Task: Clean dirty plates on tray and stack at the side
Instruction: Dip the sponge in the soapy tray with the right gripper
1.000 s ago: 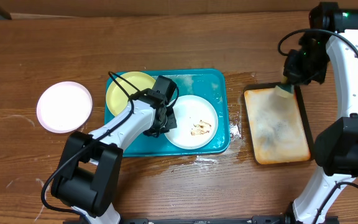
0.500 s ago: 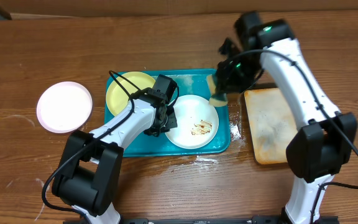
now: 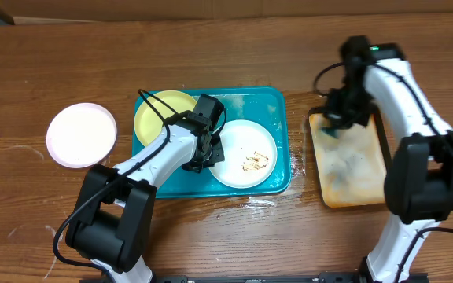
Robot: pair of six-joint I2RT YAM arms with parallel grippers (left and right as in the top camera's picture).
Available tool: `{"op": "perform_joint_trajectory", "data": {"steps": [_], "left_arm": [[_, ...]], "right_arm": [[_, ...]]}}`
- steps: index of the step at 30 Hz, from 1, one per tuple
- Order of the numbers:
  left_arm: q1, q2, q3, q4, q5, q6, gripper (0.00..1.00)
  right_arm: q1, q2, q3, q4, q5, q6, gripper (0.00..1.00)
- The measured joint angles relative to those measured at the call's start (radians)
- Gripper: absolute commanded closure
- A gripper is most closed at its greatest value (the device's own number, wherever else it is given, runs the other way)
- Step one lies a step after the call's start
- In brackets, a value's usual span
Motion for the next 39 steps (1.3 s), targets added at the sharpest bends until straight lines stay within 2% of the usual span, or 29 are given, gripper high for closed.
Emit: {"op": "perform_joint_trajectory", "data": {"steps": [3,10,17,25,32,39], "left_arm": [[0.0,0.0,0.0,0.0,0.0,0.0,0.96],[0.0,0.001,0.003,-0.003,0.0,0.001,0.96],[0.0,0.001,0.003,-0.007,0.003,0.008,0.96],[0.0,0.001,0.003,-0.011,0.008,0.008,0.96],[0.0,0.001,0.003,-0.015,0.016,0.008,0.96],[0.0,0.001,0.003,-0.014,0.019,0.019,0.96]], "right_arm": [[-0.03,-0.003,-0.041,0.028,0.029,0.007,0.96],[-0.028,-0.005,-0.311,0.198,0.029,0.014,0.96],[-0.029,-0.073,-0.41,0.29,0.016,0.018,0.96],[-0.029,-0.073,-0.345,0.172,0.016,0.006,0.96],[-0.03,-0.137,-0.078,0.031,0.009,-0.005,0.96],[-0.029,-0.183,-0.024,-0.016,-0.071,-0.128,0.96]]}}
